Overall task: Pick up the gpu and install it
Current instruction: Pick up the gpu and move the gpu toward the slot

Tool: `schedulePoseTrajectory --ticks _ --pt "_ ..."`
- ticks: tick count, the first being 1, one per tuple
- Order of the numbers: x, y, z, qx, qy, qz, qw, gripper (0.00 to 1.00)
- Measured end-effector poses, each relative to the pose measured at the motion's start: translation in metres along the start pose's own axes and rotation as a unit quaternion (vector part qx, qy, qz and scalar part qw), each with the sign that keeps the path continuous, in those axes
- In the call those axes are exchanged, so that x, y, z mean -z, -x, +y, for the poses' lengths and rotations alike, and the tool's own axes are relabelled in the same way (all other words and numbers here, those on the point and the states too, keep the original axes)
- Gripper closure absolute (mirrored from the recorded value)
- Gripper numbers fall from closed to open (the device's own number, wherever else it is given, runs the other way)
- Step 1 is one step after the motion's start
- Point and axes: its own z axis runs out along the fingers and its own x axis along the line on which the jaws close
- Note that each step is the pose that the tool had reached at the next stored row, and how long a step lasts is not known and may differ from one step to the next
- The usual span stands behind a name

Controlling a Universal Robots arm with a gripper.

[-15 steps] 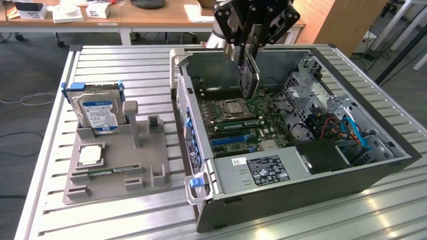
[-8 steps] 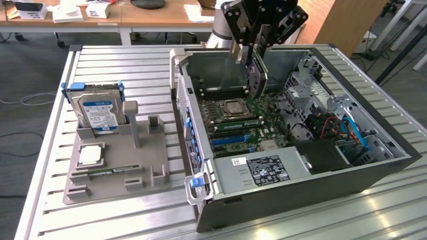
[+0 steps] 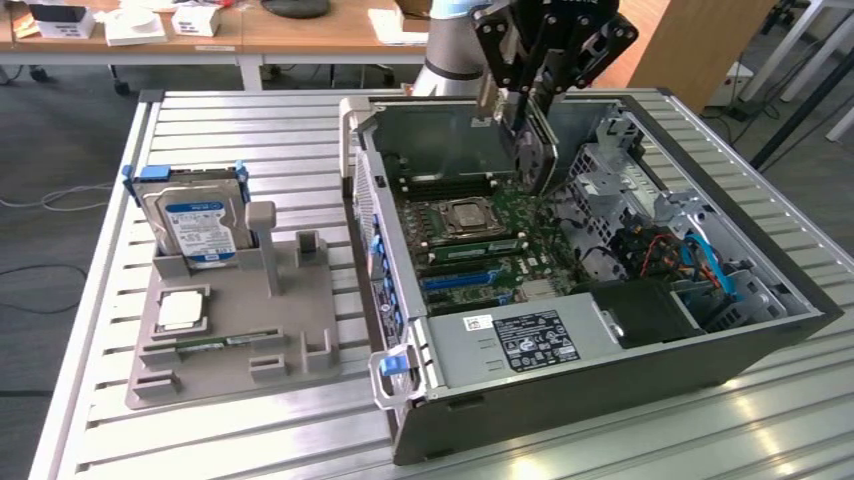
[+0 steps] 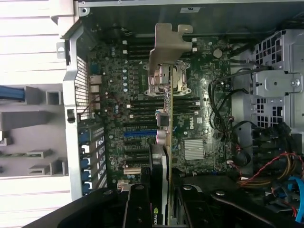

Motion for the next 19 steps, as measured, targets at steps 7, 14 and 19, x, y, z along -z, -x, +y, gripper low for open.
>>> schedulePoseTrajectory --ticks 7,14,19 --pt "-0.0006 0.020 0.0014 0.000 0.0001 0.0000 1.0000 0.73" --pt "-0.0009 0.033 0.0023 0.000 0.0001 0.0000 1.0000 0.73" --pt "-0.0010 0.038 0.0028 0.004 0.0001 0.0001 1.0000 0.73"
